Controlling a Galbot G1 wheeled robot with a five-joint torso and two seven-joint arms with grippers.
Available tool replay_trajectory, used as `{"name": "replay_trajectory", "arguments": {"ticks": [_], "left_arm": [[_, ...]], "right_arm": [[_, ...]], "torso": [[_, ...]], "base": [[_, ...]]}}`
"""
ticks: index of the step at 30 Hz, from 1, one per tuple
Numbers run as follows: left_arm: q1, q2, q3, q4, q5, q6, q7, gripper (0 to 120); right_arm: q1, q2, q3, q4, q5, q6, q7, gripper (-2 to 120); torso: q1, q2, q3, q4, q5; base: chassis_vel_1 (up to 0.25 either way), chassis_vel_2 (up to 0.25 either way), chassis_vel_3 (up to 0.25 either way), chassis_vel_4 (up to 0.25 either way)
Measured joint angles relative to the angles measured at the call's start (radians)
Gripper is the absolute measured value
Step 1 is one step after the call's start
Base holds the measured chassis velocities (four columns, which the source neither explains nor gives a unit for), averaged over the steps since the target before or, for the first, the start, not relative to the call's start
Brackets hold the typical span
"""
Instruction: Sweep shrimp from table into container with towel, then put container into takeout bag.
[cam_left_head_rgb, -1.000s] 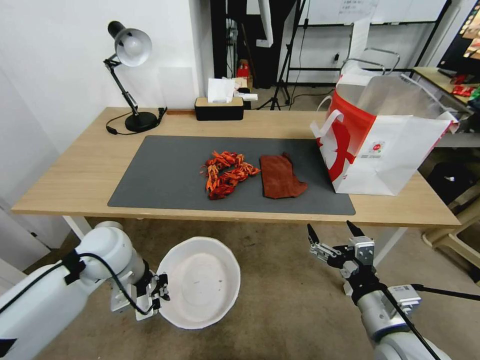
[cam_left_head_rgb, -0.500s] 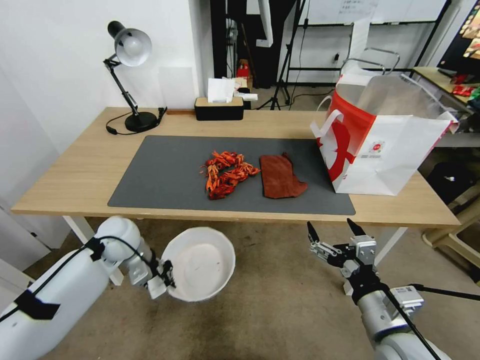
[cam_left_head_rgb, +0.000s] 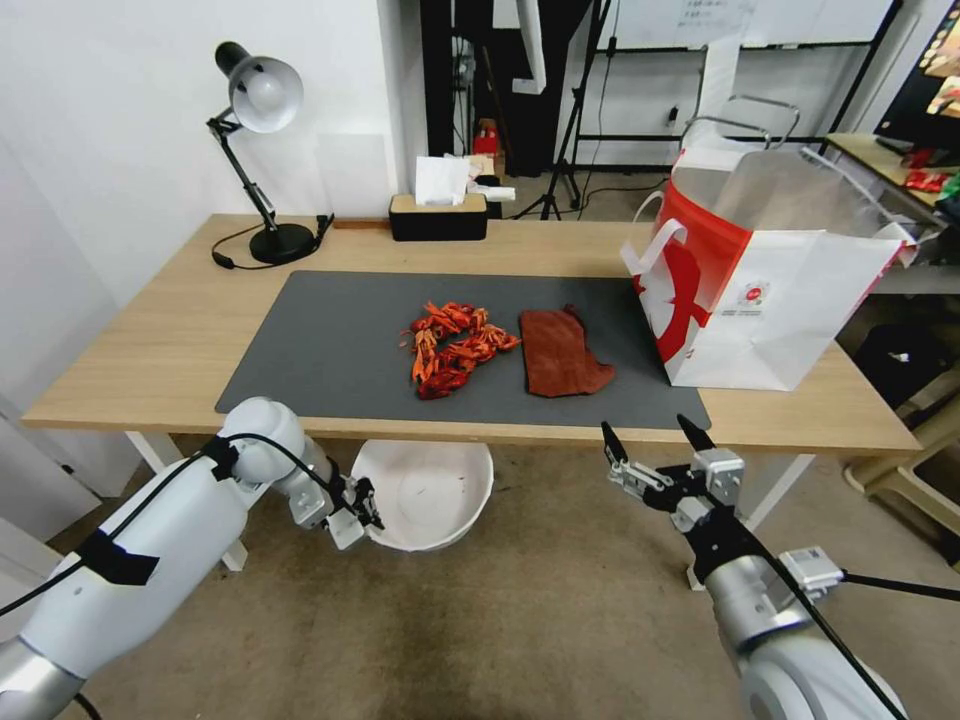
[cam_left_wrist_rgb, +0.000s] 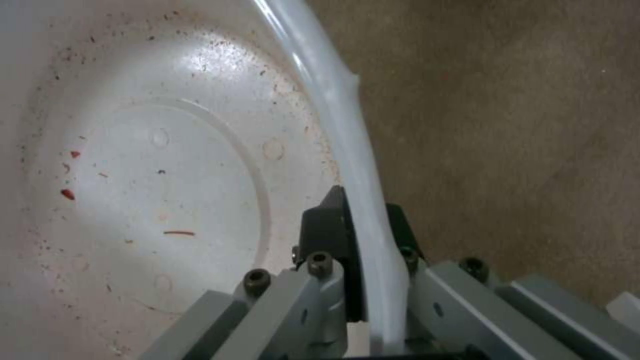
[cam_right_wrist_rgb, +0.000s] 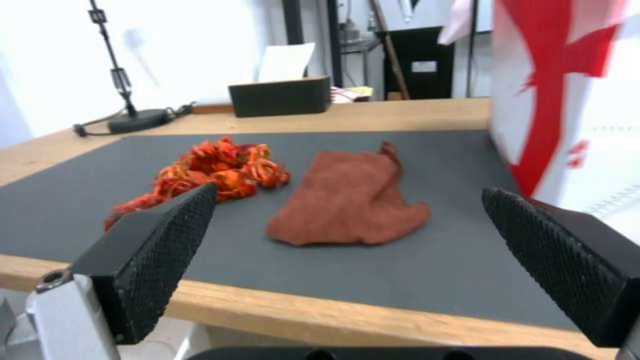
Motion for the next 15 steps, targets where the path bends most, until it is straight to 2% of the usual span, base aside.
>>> {"name": "replay_trajectory", "arguments": {"ticks": [7,10,11,13,15], "left_arm": [[-0.004,0.011,0.009,-0.013,0.009,-0.003,0.0,0],[-0.004,0.012,0.019,-0.018,0.01,-0.005,0.001,0],[-0.004,0.012,0.019,-0.018,0.01,-0.005,0.001,0],[-0.002,0.014,0.021,-0.021,0.01,-0.006,0.002,0],[-0.002,0.015,0.022,-0.021,0.011,-0.006,0.002,0]], "right_arm": [[0.158,-0.078,-0.11,-0.088,0.027,-0.007,0.099,100],[0.298,-0.126,-0.208,-0.155,0.053,-0.049,0.21,100],[0.298,-0.126,-0.208,-0.155,0.053,-0.049,0.21,100],[0.402,-0.146,-0.276,-0.21,0.082,-0.091,0.281,100],[0.441,-0.151,-0.295,-0.23,0.094,-0.103,0.303,100]], "torso": [[0.0,0.0,0.0,0.0002,-0.0001],[0.0,0.0,0.0,0.0,-0.0001],[0.0,0.0,0.0,0.0,-0.0001],[0.0,0.0,0.0,0.0,-0.0001],[0.0,0.0,0.0,0.0002,0.0]], "base": [[0.0,0.0,0.0,0.0],[0.0,0.0,0.0,0.0],[0.0,0.0,0.0,0.0],[0.0,0.0,0.0,0.0],[0.0,0.0,0.0,0.0]]}}
